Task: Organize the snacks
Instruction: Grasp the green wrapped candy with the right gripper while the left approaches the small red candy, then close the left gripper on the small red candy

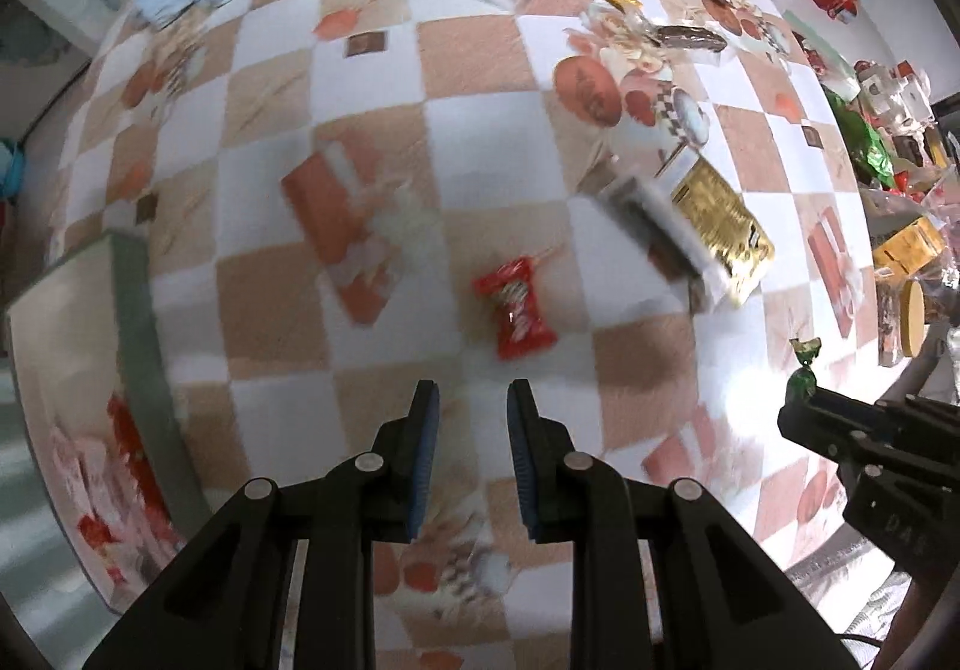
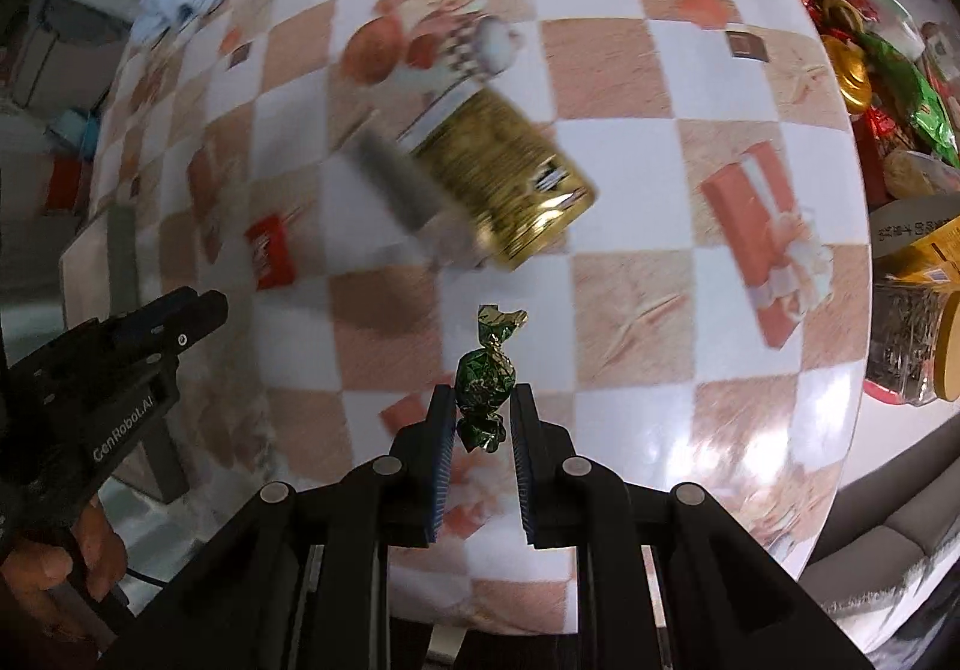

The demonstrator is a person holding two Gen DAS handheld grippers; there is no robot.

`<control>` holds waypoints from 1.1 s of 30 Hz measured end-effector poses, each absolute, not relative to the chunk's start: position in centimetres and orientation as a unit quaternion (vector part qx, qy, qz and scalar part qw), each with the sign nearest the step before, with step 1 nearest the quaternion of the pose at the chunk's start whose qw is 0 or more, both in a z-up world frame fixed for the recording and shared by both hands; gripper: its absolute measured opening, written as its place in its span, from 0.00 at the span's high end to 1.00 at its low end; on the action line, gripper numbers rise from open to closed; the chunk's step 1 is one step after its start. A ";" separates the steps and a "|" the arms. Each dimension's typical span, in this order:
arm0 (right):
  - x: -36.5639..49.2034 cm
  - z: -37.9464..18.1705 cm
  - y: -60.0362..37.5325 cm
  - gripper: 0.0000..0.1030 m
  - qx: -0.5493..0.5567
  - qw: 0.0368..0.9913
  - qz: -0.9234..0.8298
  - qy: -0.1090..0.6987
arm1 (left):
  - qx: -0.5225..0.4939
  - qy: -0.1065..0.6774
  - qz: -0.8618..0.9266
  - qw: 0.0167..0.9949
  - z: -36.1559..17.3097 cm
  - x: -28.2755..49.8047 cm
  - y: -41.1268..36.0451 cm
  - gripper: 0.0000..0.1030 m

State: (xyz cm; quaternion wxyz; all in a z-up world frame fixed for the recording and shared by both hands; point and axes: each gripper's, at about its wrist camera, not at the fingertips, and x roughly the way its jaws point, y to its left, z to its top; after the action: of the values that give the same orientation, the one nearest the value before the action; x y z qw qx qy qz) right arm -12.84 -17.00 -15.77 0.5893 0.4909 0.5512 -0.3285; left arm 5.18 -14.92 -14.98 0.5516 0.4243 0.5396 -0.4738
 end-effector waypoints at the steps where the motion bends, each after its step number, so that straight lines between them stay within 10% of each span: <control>1: -12.7 -15.6 -16.7 0.81 0.490 0.590 -0.328 0.551 | 0.420 0.544 -0.471 0.553 -14.8 5.7 -14.3 0.75; 5: -12.6 -15.3 -15.8 0.81 0.495 0.586 -0.330 0.551 | 0.410 0.555 -0.463 0.557 -15.0 7.0 -14.3 0.72; 9: -13.0 -15.1 -15.4 0.81 0.496 0.583 -0.336 0.549 | 0.400 0.553 -0.462 0.567 -15.3 6.3 -15.4 0.36; 19: -16.4 -15.0 -15.1 0.81 0.513 0.567 -0.357 0.537 | 0.405 0.574 -0.435 0.564 -19.7 3.0 -20.7 0.36; 25: -17.8 -15.1 -15.2 0.81 0.519 0.562 -0.362 0.533 | 0.421 0.576 -0.438 0.547 -21.2 1.7 -21.4 0.81; 33: -17.2 -14.7 -15.1 0.81 0.511 0.575 -0.356 0.531 | 0.427 0.553 -0.459 0.549 -18.5 1.1 -18.2 0.81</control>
State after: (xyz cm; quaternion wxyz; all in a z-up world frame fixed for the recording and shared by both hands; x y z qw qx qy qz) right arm -17.24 -15.11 -14.70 0.5755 0.5106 0.5307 -0.3555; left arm 1.05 -18.18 -18.53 0.5495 0.4269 0.5526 -0.4587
